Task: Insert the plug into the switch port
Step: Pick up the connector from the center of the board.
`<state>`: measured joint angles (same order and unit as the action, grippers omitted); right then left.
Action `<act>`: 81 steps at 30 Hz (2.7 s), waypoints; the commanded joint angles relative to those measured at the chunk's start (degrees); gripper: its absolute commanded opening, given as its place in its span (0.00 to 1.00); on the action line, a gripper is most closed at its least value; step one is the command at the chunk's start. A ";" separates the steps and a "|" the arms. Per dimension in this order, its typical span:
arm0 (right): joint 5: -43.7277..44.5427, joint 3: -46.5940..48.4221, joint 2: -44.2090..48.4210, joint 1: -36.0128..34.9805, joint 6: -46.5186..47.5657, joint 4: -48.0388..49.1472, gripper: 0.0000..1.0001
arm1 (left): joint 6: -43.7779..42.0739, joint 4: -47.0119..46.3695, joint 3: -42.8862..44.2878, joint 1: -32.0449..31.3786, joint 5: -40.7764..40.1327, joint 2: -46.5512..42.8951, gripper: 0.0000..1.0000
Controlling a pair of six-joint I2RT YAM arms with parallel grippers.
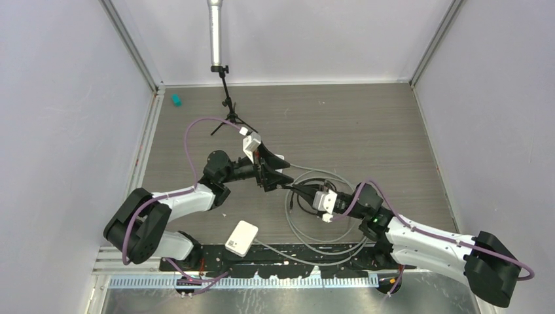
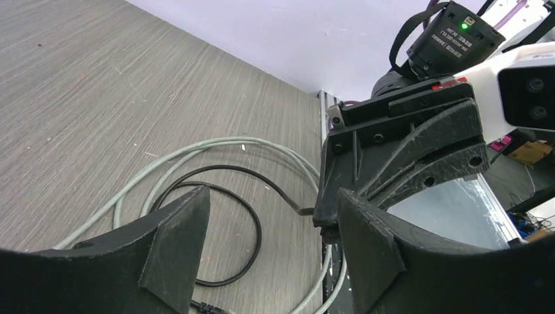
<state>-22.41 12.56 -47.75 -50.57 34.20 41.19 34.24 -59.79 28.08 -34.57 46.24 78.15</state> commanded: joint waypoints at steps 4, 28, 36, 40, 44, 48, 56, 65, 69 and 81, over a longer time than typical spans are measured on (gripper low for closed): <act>9.96 0.54 -0.23 -4.91 8.43 -0.27 0.01 | -2.11 -3.32 2.06 -0.69 1.66 0.43 0.70; 11.61 5.03 8.14 -5.74 -16.66 -7.29 0.01 | -2.45 -1.38 2.03 -1.95 0.04 -1.07 0.73; 12.95 5.51 10.72 -5.77 -24.98 -8.45 0.01 | -2.24 -1.47 2.41 -2.46 0.83 -0.68 0.73; 14.08 5.28 11.89 -5.73 -26.79 -9.32 0.01 | -2.29 -1.47 2.30 -2.53 0.84 -1.25 0.73; 15.45 5.52 13.33 -5.74 -28.61 -11.24 0.00 | -2.46 -1.53 2.10 -2.50 0.71 -1.86 0.73; 17.58 7.68 15.57 -5.76 -30.36 -17.01 0.00 | -3.57 -1.54 1.44 -2.53 0.35 -4.01 0.71; 16.88 14.64 23.85 -5.63 -33.44 -33.08 0.01 | -7.27 -9.91 -3.11 -2.92 4.07 -12.50 0.85; -8.42 31.95 17.87 -5.64 -24.43 -61.89 0.00 | -27.91 -6.97 -13.60 -7.84 10.77 -30.82 0.86; -15.20 35.80 10.70 -5.67 -20.34 -66.12 0.00 | -43.18 12.42 -11.68 -12.56 9.25 -39.27 0.86; -18.48 35.15 1.86 -5.78 -22.06 -56.83 0.01 | -53.94 31.44 -8.31 -20.10 -0.18 -42.71 0.72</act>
<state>-38.30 47.29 -47.13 -56.10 13.37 -21.69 -14.87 -33.65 17.17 -53.78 49.15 35.00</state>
